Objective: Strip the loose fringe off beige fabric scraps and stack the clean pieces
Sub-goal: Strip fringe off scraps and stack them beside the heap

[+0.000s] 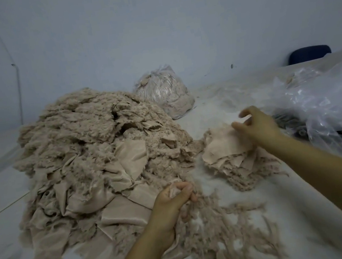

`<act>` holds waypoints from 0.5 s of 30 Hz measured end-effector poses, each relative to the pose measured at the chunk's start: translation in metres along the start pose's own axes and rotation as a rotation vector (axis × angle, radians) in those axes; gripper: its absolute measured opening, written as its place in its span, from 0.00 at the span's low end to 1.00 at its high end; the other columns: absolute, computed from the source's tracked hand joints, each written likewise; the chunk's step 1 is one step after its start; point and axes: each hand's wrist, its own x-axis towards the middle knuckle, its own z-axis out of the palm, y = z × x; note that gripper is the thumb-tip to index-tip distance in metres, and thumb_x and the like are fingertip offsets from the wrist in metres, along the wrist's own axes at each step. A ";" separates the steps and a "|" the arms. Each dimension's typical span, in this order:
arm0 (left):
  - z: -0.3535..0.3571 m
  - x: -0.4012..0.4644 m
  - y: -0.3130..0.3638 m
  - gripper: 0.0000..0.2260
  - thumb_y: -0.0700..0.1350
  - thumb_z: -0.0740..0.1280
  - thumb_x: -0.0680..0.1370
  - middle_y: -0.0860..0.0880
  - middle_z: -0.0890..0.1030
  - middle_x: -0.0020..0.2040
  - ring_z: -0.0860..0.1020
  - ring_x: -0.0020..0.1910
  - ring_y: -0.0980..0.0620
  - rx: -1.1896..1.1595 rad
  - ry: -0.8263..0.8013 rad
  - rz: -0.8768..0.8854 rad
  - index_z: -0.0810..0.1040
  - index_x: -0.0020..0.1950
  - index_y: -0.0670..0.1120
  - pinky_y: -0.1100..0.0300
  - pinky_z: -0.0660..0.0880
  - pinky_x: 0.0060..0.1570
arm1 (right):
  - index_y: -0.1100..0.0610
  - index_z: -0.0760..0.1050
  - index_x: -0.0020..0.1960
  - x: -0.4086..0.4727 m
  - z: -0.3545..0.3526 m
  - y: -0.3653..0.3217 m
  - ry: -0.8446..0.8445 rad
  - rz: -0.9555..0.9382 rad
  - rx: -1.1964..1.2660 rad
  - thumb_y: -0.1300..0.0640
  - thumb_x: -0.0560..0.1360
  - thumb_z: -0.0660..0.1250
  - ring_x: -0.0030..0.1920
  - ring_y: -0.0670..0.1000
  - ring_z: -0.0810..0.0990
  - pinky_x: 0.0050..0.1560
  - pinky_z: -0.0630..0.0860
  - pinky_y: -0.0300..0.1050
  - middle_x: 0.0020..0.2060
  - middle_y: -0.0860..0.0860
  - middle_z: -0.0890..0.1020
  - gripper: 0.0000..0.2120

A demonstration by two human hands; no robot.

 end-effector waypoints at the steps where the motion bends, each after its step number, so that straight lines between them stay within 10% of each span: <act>1: 0.001 0.000 0.001 0.10 0.46 0.66 0.74 0.51 0.76 0.26 0.68 0.20 0.56 -0.026 -0.014 0.002 0.73 0.43 0.39 0.66 0.66 0.20 | 0.54 0.72 0.52 -0.008 -0.001 0.005 0.084 -0.044 -0.034 0.51 0.77 0.67 0.42 0.52 0.76 0.41 0.68 0.45 0.38 0.47 0.76 0.09; 3: 0.001 0.000 0.007 0.11 0.47 0.66 0.73 0.48 0.79 0.29 0.76 0.26 0.54 -0.108 -0.054 0.009 0.77 0.42 0.38 0.64 0.73 0.25 | 0.51 0.72 0.45 -0.041 0.009 0.012 0.074 -0.189 0.049 0.53 0.77 0.65 0.39 0.48 0.76 0.40 0.68 0.43 0.36 0.43 0.75 0.04; 6: -0.008 -0.001 0.020 0.09 0.45 0.68 0.71 0.43 0.84 0.46 0.82 0.45 0.50 -0.087 -0.117 0.021 0.83 0.49 0.44 0.59 0.79 0.45 | 0.48 0.78 0.46 -0.108 0.035 0.021 -0.432 -0.342 0.126 0.53 0.77 0.66 0.41 0.42 0.78 0.44 0.73 0.37 0.41 0.44 0.79 0.03; 15: -0.062 -0.015 0.048 0.36 0.61 0.76 0.62 0.70 0.65 0.62 0.65 0.60 0.76 1.176 -0.354 0.079 0.71 0.68 0.58 0.84 0.61 0.53 | 0.51 0.70 0.33 -0.147 0.013 0.028 -0.621 -0.352 -0.163 0.27 0.68 0.56 0.28 0.45 0.70 0.34 0.68 0.44 0.27 0.48 0.72 0.27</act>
